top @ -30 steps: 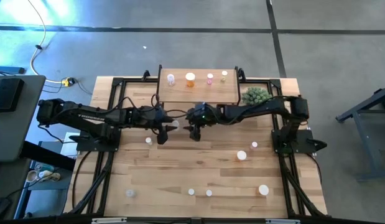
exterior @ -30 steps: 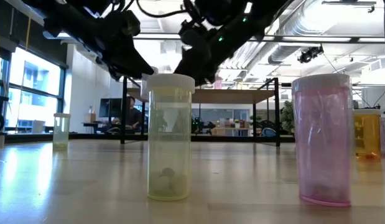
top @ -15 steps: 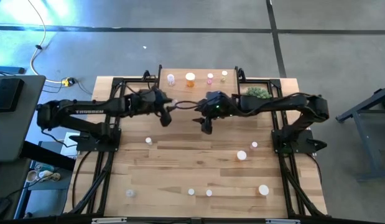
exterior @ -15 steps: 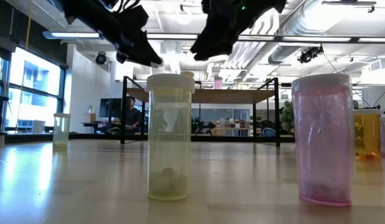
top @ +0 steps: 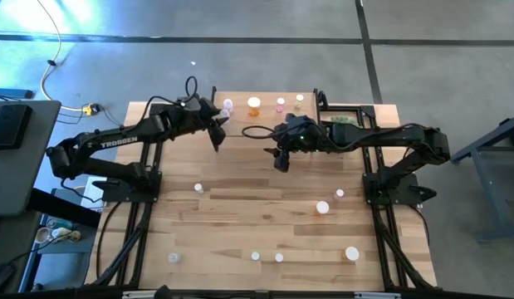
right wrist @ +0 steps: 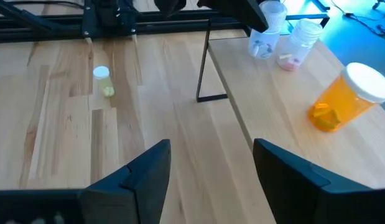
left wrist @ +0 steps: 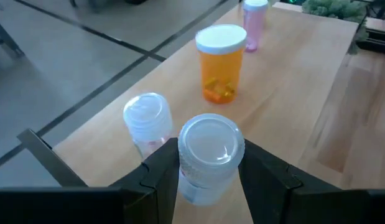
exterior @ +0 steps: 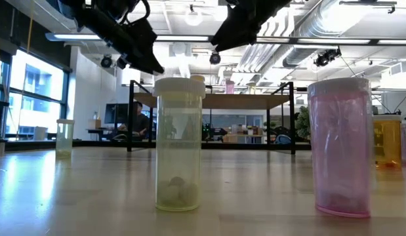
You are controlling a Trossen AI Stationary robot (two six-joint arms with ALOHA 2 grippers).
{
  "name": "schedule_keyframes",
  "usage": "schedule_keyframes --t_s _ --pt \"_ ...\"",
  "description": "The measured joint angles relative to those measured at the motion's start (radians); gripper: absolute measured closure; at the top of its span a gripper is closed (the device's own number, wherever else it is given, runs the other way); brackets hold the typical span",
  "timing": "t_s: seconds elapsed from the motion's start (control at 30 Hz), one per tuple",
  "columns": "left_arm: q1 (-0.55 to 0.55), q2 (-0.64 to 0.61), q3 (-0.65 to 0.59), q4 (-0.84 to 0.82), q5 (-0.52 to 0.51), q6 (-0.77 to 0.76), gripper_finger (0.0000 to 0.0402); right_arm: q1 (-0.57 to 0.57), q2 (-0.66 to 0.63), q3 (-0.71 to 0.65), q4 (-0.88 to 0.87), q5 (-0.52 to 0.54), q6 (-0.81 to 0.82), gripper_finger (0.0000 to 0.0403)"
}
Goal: Pick and place medicine bottles onto shelf by color
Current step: Put the top transparent pill bottle aligned with the other transparent pill bottle on the shelf
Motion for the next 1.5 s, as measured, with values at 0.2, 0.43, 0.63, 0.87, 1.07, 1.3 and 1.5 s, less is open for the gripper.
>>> schedule_keyframes --t_s 0.2,0.43,0.63,0.87,1.07,1.3,1.5 --pt "0.009 0.0 0.072 -0.079 0.062 -0.014 0.0264 0.0 0.0 0.0 0.0 0.002 0.0 0.0182" --pt "0.012 0.055 0.082 -0.136 0.081 -0.031 0.0264 0.0 0.0 0.0 0.0 0.003 0.0 0.0182" --pt "0.014 0.106 0.085 -0.107 0.072 -0.019 0.0264 0.0 0.0 0.0 0.0 0.003 0.0 0.0182" --pt "0.018 0.106 0.085 -0.113 0.031 -0.043 0.0264 0.0 0.0 0.0 -0.023 0.003 0.0 0.0182" --pt "0.024 0.107 0.084 -0.114 0.022 -0.068 0.0263 0.0 0.0 0.0 -0.029 0.003 0.0 0.0183" --pt "0.03 0.107 0.084 -0.117 0.026 -0.096 0.0258 0.0 0.0 0.0 -0.029 0.003 0.0 0.0182" --pt "0.031 0.113 0.077 -0.127 0.019 -0.095 0.0222 0.0 0.0 0.0 -0.032 0.002 0.0 0.0182"
